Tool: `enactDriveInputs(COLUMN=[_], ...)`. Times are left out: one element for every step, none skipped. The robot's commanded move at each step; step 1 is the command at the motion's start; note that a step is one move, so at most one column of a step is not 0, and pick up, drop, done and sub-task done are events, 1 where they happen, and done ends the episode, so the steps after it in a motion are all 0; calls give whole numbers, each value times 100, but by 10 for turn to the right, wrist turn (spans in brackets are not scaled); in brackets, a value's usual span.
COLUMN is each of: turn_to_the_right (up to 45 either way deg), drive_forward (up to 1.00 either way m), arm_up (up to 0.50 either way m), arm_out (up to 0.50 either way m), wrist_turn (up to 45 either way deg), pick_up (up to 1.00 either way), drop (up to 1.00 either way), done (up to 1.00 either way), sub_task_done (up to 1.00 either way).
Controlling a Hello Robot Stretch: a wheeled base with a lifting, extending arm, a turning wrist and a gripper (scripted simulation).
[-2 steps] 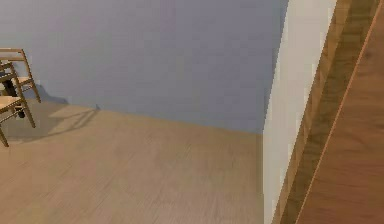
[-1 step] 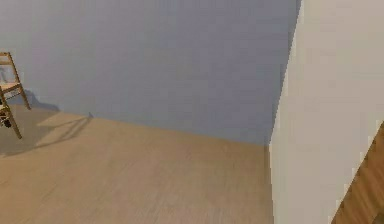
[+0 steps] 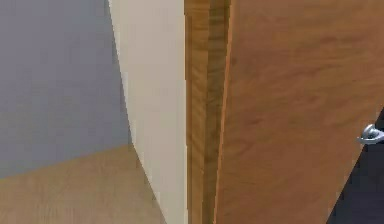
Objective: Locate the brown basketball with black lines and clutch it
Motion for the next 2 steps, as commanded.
enactDriveInputs(turn_to_the_right=[450,360], drive_forward=[0,0], arm_up=[0,0], arm_out=[0,0], wrist_turn=[0,0], pick_up=[0,0], drop=[0,0], done=[0,0], sub_task_done=[0,0])
